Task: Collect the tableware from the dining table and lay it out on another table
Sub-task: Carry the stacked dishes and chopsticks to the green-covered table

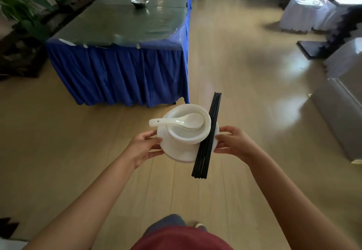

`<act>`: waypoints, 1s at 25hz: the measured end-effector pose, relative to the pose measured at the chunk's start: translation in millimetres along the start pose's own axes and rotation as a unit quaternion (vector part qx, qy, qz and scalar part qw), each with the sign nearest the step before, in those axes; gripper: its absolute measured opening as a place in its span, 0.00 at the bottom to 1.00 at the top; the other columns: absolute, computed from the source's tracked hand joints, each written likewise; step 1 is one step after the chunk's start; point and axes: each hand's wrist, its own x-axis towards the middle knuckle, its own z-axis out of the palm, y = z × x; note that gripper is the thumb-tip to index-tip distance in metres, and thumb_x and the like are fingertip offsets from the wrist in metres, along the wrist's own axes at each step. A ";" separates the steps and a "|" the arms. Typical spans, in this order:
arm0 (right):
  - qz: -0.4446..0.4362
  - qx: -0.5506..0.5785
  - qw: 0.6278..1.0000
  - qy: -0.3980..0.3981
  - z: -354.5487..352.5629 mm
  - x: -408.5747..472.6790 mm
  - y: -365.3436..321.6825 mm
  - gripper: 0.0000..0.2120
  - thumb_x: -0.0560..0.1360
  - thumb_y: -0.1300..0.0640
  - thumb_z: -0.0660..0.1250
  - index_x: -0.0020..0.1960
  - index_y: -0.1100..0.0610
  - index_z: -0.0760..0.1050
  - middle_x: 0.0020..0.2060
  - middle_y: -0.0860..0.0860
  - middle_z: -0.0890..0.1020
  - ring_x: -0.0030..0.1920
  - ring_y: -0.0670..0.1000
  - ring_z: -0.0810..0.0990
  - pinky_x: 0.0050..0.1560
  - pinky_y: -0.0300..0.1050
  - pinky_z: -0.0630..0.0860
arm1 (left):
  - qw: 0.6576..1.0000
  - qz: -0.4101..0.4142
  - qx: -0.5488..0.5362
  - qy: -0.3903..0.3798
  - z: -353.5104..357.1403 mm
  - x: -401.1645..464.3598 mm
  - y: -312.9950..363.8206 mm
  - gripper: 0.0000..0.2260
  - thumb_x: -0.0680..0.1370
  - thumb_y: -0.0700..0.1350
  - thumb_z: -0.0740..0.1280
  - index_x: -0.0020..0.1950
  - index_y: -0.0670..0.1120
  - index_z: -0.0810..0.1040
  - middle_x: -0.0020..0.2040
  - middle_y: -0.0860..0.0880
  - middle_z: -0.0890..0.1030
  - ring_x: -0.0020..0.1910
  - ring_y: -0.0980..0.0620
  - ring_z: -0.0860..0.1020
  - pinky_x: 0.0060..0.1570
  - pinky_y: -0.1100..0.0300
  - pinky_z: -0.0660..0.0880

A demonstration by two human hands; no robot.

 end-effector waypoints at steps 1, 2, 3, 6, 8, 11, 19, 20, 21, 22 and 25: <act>0.001 -0.006 1.000 -0.006 -14.7 20.2 -13.0 0.11 0.74 0.66 0.63 0.56 0.63 0.72 0.41 0.60 0.81 0.37 0.53 0.83 0.37 0.45 0.83 | 1.000 0.002 -0.007 0.003 11.6 18.1 10.5 0.17 0.75 0.33 0.63 0.64 0.41 0.73 0.43 0.44 0.82 0.38 0.49 0.81 0.34 0.59 0.80; 0.003 -0.010 1.000 -0.008 -26.6 38.4 -25.1 0.11 0.74 0.66 0.63 0.56 0.64 0.73 0.41 0.60 0.81 0.37 0.53 0.83 0.37 0.45 0.83 | 1.000 0.002 -0.013 0.010 21.3 34.3 21.0 0.17 0.76 0.33 0.63 0.64 0.41 0.73 0.43 0.44 0.82 0.38 0.49 0.81 0.34 0.59 0.80; 0.003 -0.014 1.000 -0.011 -38.0 59.2 -37.9 0.11 0.74 0.66 0.63 0.56 0.64 0.73 0.41 0.61 0.81 0.36 0.53 0.82 0.38 0.45 0.83 | 1.000 0.001 -0.016 0.017 31.3 52.5 32.7 0.17 0.76 0.33 0.63 0.64 0.41 0.73 0.43 0.44 0.82 0.38 0.49 0.80 0.34 0.59 0.80; 0.000 -0.025 0.999 -0.026 -64.0 118.5 -68.0 0.10 0.74 0.66 0.63 0.56 0.64 0.73 0.40 0.60 0.81 0.36 0.53 0.83 0.39 0.46 0.83 | 0.999 0.004 -0.017 0.032 51.3 106.1 62.2 0.16 0.76 0.33 0.63 0.63 0.42 0.74 0.42 0.44 0.81 0.37 0.49 0.80 0.33 0.59 0.81; -0.006 -0.023 0.999 -0.032 -78.0 160.9 -92.0 0.09 0.74 0.66 0.63 0.55 0.63 0.73 0.40 0.60 0.81 0.34 0.52 0.83 0.38 0.45 0.83 | 0.999 0.011 -0.025 0.034 61.6 146.1 86.5 0.16 0.76 0.33 0.63 0.62 0.43 0.75 0.43 0.44 0.81 0.39 0.47 0.80 0.34 0.59 0.81; -0.016 -0.024 0.999 -0.030 -97.3 227.2 -133.9 0.08 0.74 0.67 0.63 0.53 0.62 0.74 0.38 0.59 0.82 0.32 0.50 0.83 0.37 0.44 0.83 | 0.999 0.016 -0.030 0.041 71.3 214.4 125.5 0.15 0.75 0.32 0.64 0.60 0.44 0.75 0.45 0.43 0.82 0.41 0.45 0.79 0.34 0.58 0.81; -0.005 -0.021 0.998 -0.063 -142.1 433.2 -264.4 0.10 0.74 0.66 0.63 0.55 0.64 0.73 0.38 0.59 0.81 0.34 0.52 0.82 0.38 0.45 0.83 | 0.997 0.023 -0.034 0.061 93.3 411.9 255.5 0.11 0.75 0.33 0.64 0.47 0.49 0.80 0.37 0.48 0.85 0.34 0.51 0.83 0.31 0.60 0.79; -0.011 -0.035 0.998 -0.059 -141.6 436.1 -264.4 0.10 0.74 0.67 0.63 0.55 0.64 0.73 0.37 0.59 0.81 0.33 0.52 0.82 0.38 0.45 0.83 | 0.997 0.024 -0.039 0.064 93.6 411.9 258.4 0.11 0.75 0.33 0.64 0.48 0.48 0.80 0.38 0.47 0.85 0.34 0.51 0.83 0.31 0.59 0.80; -0.012 -0.042 0.997 -0.069 -141.4 443.6 -268.7 0.10 0.74 0.67 0.62 0.55 0.64 0.73 0.37 0.58 0.81 0.33 0.51 0.82 0.39 0.46 0.83 | 0.998 0.024 -0.032 0.055 94.9 413.9 265.1 0.11 0.75 0.32 0.64 0.49 0.47 0.79 0.40 0.46 0.84 0.35 0.50 0.83 0.31 0.59 0.80; -0.016 -0.035 0.996 -0.075 -142.9 453.8 -279.3 0.10 0.74 0.67 0.62 0.56 0.65 0.73 0.37 0.58 0.81 0.32 0.51 0.82 0.39 0.46 0.83 | 0.997 0.027 -0.038 0.061 95.8 422.9 273.5 0.11 0.75 0.32 0.63 0.50 0.46 0.79 0.41 0.44 0.83 0.36 0.49 0.83 0.31 0.58 0.80; -0.007 -0.055 0.994 -0.098 -156.9 534.7 -313.2 0.11 0.74 0.67 0.62 0.56 0.65 0.73 0.38 0.60 0.81 0.34 0.53 0.82 0.39 0.46 0.83 | 0.993 0.025 -0.056 0.097 104.4 493.3 299.9 0.11 0.76 0.32 0.63 0.52 0.44 0.78 0.42 0.43 0.83 0.36 0.47 0.83 0.32 0.56 0.81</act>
